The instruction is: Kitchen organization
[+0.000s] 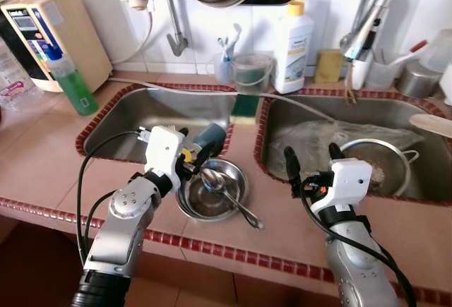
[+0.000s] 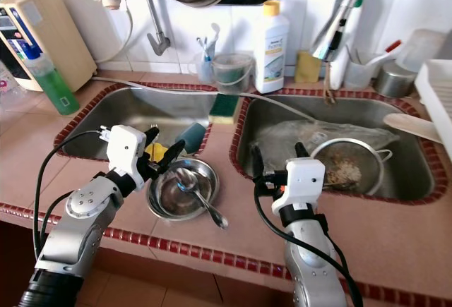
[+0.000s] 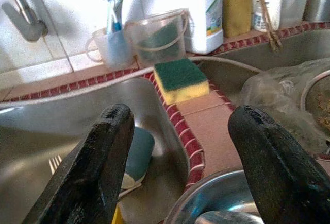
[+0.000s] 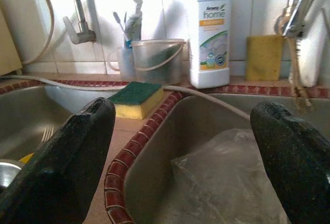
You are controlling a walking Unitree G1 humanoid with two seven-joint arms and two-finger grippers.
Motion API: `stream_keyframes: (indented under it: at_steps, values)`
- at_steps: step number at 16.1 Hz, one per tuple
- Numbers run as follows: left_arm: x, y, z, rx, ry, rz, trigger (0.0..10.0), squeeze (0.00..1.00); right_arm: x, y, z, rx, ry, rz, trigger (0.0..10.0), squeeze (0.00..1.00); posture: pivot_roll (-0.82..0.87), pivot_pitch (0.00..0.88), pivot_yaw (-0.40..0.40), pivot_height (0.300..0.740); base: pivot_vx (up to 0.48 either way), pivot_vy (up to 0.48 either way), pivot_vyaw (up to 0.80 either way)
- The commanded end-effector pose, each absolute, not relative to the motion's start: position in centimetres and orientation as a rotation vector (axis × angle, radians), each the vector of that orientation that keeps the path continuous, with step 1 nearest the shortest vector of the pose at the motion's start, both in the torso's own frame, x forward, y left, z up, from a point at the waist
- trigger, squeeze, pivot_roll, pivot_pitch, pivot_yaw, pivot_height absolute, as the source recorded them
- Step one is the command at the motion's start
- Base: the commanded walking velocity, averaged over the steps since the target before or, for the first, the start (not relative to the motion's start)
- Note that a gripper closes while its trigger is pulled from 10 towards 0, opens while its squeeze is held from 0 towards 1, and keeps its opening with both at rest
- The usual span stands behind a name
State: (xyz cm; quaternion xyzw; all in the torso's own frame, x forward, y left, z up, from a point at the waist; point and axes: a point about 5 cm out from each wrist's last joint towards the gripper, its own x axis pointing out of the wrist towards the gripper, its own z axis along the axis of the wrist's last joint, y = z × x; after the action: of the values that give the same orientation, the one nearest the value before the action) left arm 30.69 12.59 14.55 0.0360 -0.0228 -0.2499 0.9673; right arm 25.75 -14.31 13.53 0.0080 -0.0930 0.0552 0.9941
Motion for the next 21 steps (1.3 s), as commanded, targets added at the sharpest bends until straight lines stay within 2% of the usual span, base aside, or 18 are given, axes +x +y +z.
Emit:
stream_keyframes:
  at_steps: [1,5,12,21]
  values:
    - [30.68,13.38,14.80,0.074,-0.043,-0.488,10.0,0.00,25.90,-14.42,13.57,0.039,-0.186,0.099,10.0,0.00,-0.22,0.074,0.128,0.740,0.000,0.000,0.00]
    - [30.23,13.10,14.94,0.075,-0.061,-0.521,10.0,0.00,26.03,-14.35,13.64,0.130,-0.189,0.082,10.0,0.00,-0.21,0.076,0.124,0.740,-0.139,0.000,0.00]
    - [30.05,13.01,15.04,0.071,-0.062,-0.528,10.0,0.00,25.75,-14.64,13.33,0.126,-0.182,0.086,10.0,0.00,-0.22,0.082,0.125,0.740,-0.419,0.000,0.00]
    - [30.06,12.76,15.37,0.059,-0.080,-0.549,10.0,0.00,25.82,-14.45,13.39,0.145,-0.196,0.091,10.0,0.00,-0.22,0.079,0.121,0.740,0.000,0.000,0.00]
